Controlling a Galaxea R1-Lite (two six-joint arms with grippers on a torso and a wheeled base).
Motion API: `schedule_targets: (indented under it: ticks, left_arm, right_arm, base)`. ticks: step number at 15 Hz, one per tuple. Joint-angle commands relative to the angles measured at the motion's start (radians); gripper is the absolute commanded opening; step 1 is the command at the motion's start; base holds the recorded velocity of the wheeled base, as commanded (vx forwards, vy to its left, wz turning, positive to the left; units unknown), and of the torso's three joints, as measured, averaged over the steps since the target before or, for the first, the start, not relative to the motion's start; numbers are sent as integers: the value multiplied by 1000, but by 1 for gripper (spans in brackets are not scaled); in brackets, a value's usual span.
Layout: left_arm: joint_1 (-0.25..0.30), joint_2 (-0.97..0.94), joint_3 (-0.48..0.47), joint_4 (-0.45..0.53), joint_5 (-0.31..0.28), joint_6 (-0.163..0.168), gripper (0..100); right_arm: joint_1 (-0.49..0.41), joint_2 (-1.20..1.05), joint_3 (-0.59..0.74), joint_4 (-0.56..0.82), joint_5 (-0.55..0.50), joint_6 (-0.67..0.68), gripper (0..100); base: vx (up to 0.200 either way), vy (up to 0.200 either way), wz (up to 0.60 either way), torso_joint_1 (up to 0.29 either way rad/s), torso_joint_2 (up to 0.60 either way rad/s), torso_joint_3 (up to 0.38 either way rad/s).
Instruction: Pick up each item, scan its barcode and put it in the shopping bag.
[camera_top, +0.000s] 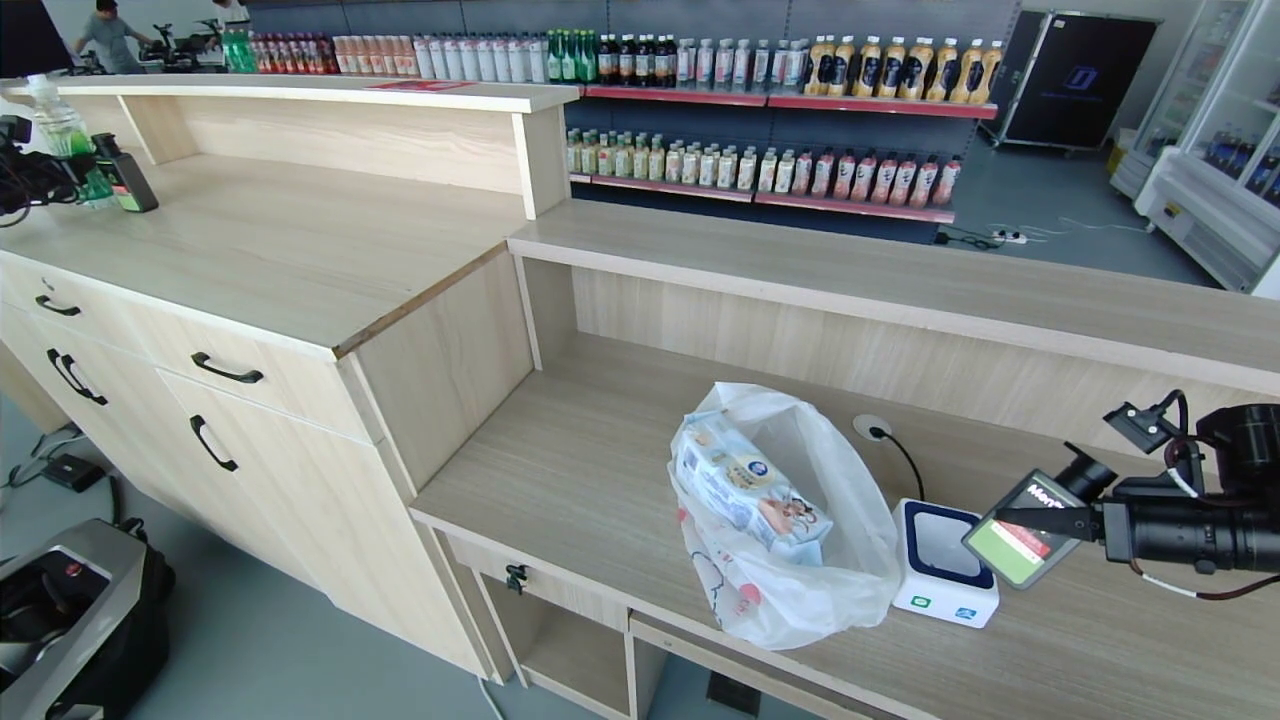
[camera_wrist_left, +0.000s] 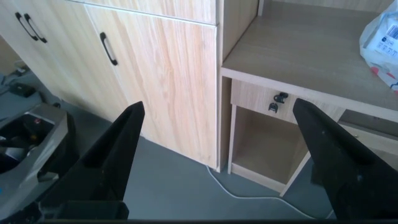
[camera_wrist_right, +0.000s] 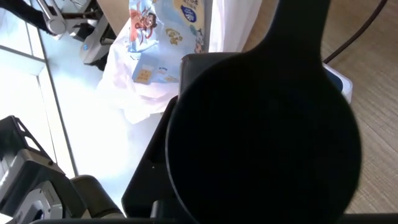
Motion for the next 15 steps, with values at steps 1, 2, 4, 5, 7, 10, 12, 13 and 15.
schedule_targets:
  ticks: [1, 2, 4, 5, 7, 10, 12, 13, 15]
  left_arm:
    - [-1, 0, 0, 0, 1, 0, 100]
    - [-1, 0, 0, 0, 1, 0, 100]
    - [-1, 0, 0, 0, 1, 0, 100]
    - [-1, 0, 0, 0, 1, 0, 100]
    - [-1, 0, 0, 0, 1, 0, 100]
    - [-1, 0, 0, 0, 1, 0, 100]
    - [1, 0, 0, 0, 1, 0, 100]
    - [-1, 0, 0, 0, 1, 0, 100]
    - [-1, 0, 0, 0, 1, 0, 100]
  right_arm:
    - [4, 14, -2, 0, 1, -4, 0]
    - [4, 14, -2, 2, 1, -7, 0]
    - [4, 15, -2, 2, 1, -13, 0]
    - [4, 17, -2, 2, 1, -16, 0]
    - [4, 20, -1, 2, 1, -18, 0]
    - [4, 18, -2, 2, 1, -23, 0]
    - [4, 17, -4, 2, 1, -39, 0]
    - [4, 7, -4, 2, 1, -50, 0]
    - [5, -63, -24, 2, -1, -55, 0]
  base:
    - [0, 0, 0, 0, 0, 0]
    - [0, 0, 0, 0, 0, 0]
    - [0, 0, 0, 0, 0, 0]
    - [0, 0, 0, 0, 0, 0]
    - [0, 0, 0, 0, 0, 0]
    - [0, 0, 0, 0, 0, 0]
    - [0, 0, 0, 0, 0, 0]
    - [0, 0, 0, 0, 0, 0]
    - [0, 0, 0, 0, 0, 0]
